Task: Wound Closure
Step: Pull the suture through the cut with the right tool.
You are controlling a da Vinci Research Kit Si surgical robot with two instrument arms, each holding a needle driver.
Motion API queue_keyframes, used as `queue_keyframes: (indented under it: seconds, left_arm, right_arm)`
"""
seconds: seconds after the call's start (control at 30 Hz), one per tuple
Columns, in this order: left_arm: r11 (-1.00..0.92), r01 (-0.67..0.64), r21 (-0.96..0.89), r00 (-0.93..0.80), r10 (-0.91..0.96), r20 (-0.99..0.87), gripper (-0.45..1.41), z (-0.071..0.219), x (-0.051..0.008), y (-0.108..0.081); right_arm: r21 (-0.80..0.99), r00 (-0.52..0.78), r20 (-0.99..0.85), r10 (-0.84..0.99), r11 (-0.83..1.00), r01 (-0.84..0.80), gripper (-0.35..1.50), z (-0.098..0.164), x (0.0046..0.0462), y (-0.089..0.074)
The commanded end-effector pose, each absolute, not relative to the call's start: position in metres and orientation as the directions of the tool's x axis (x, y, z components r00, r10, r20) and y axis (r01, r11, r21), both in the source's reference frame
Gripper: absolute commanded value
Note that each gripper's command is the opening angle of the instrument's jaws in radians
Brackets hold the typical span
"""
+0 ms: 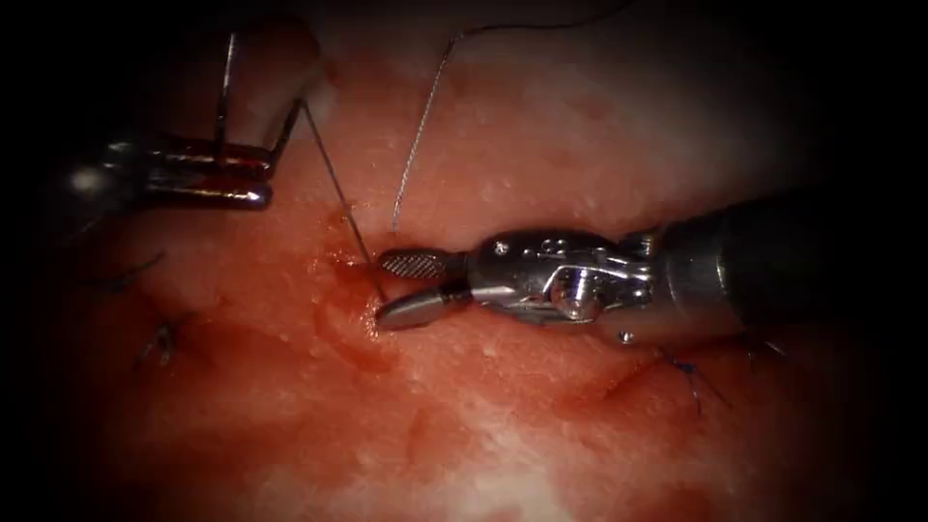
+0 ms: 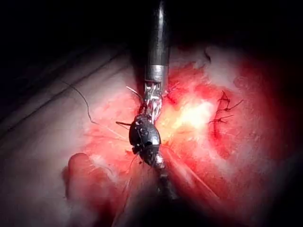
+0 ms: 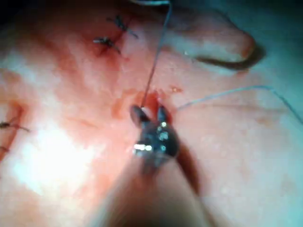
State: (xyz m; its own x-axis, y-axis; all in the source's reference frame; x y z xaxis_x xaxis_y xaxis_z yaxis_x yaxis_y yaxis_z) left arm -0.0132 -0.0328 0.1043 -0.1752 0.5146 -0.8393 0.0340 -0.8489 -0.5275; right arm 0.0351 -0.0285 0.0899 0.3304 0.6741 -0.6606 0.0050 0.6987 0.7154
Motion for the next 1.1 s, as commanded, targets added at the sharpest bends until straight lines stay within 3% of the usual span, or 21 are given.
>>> queue_keyframes:
  seconds: [0.03, 0.2, 0.27, 0.73, 1.1]
  left_arm:
    - [-0.851, 0.035, -0.524, -0.174, 0.511, -0.842, -0.45, 0.105, -0.0137, -0.033]
    - [-0.851, 0.037, -0.523, -0.173, 0.510, -0.842, -0.45, 0.104, -0.0138, -0.033]
    - [-0.851, 0.039, -0.524, -0.172, 0.511, -0.842, -0.45, 0.104, -0.0138, -0.033]
    - [-0.854, 0.050, -0.518, -0.167, 0.504, -0.847, -0.45, 0.103, -0.0138, -0.033]
    - [-0.858, 0.103, -0.503, -0.183, 0.481, -0.858, -0.45, 0.104, -0.0139, -0.036]
  right_arm:
    - [0.716, 0.330, -0.661, 0.674, 0.699, 0.006, 0.09, 0.090, 0.0358, -0.029]
    - [0.715, 0.331, -0.662, 0.673, 0.699, 0.007, -0.32, 0.090, 0.0359, -0.029]
    - [0.715, 0.331, -0.662, 0.673, 0.699, 0.007, -0.35, 0.090, 0.0359, -0.029]
    - [0.722, 0.341, -0.658, 0.671, 0.692, 0.030, -0.35, 0.088, 0.0344, -0.031]
    - [0.737, 0.374, -0.657, 0.654, 0.662, 0.138, -0.35, 0.080, 0.0337, -0.036]
